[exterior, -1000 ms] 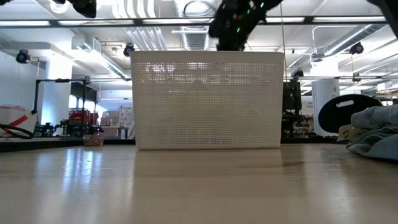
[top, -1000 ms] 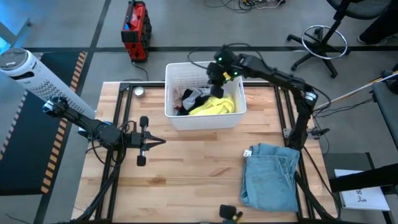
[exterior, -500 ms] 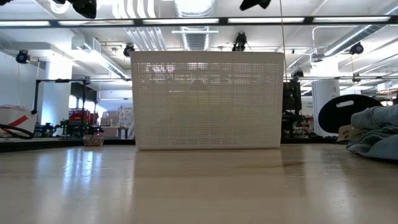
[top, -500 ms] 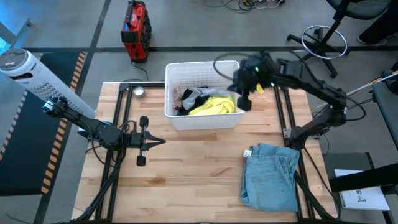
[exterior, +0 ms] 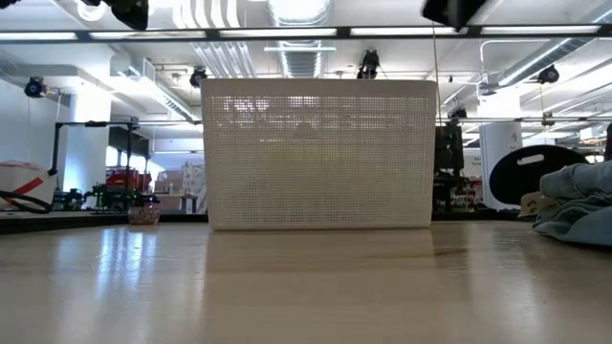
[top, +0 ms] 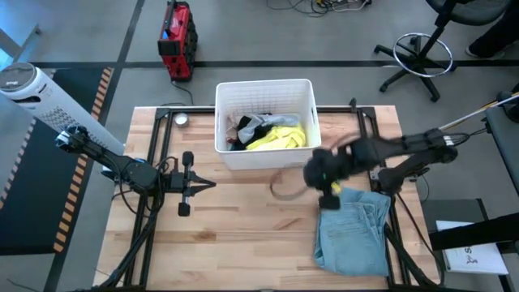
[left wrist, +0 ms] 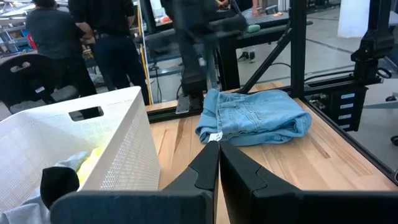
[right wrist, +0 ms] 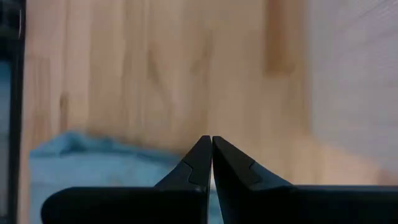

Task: Sort clothes
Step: Put the blue jeans into the white laundry bin

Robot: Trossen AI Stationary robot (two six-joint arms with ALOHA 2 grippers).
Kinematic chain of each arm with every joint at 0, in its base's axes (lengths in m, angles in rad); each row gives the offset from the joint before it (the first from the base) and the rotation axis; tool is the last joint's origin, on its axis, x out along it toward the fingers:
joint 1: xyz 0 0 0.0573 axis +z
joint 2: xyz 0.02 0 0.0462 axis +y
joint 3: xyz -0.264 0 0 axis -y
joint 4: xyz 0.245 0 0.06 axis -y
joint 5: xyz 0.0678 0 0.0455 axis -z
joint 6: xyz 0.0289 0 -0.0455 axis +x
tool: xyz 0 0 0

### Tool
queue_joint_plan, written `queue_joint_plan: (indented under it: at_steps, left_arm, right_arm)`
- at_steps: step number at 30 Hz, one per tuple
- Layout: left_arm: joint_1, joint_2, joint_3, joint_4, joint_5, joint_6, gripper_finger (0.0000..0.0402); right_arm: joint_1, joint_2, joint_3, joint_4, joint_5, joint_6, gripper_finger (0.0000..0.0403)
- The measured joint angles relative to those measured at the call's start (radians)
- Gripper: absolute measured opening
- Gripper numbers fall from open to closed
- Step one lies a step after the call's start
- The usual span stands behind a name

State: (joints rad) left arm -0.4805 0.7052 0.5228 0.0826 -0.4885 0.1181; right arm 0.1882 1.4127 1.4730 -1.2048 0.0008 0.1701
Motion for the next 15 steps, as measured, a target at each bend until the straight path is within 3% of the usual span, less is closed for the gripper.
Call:
queue_joint_plan:
  at_steps: [11, 15]
  left_arm:
    - [0.000, 0.011, 0.000, -0.002, 0.000, -0.026, 0.0000]
    - [0.000, 0.024, 0.000, -0.002, 0.001, -0.026, 0.0000]
  right_arm:
    - [0.249, -0.003, -0.340, 0.004, -0.003, 0.430, 0.0000]
    - [0.299, -0.005, -0.455, 0.022, -0.066, 0.544, 0.0000]
